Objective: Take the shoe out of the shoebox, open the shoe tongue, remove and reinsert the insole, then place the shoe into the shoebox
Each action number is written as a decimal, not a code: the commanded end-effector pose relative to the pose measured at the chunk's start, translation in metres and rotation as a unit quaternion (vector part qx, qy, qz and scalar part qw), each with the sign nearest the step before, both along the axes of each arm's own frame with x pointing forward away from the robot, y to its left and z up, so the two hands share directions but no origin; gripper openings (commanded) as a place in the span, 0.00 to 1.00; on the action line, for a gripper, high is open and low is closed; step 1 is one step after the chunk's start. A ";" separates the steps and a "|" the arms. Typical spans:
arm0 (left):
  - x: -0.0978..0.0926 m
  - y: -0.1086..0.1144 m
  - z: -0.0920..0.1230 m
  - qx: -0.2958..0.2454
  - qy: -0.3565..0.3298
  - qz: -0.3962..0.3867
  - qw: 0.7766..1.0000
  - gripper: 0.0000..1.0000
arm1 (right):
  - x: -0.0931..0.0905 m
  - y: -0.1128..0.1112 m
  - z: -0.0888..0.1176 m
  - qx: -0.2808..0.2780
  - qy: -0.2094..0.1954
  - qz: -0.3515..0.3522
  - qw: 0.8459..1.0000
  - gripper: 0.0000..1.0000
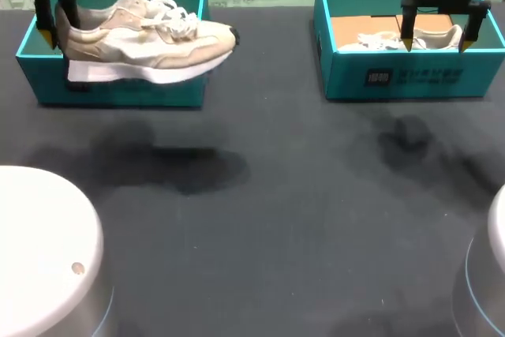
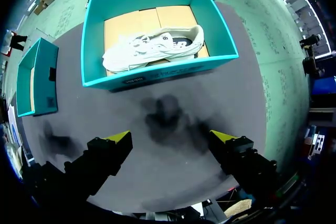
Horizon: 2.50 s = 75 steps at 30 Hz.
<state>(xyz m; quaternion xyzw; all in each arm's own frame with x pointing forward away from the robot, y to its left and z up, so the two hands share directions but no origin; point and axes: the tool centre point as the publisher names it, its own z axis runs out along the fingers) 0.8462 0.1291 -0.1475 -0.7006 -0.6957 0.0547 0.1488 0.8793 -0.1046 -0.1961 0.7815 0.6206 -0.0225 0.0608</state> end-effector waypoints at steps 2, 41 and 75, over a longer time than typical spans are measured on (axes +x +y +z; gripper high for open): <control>-0.058 -0.018 0.007 -0.002 -0.240 -0.036 0.970 0.00 | 0.000 0.000 -0.001 0.000 0.000 0.000 1.000 1.00; -0.132 -0.118 -0.113 0.018 -0.161 -0.071 0.984 0.00 | 0.000 0.000 -0.001 0.000 0.000 0.000 1.000 1.00; -0.151 -0.181 -0.201 0.075 -0.158 -0.042 0.984 0.00 | 0.000 0.000 -0.001 0.000 0.000 0.000 1.000 1.00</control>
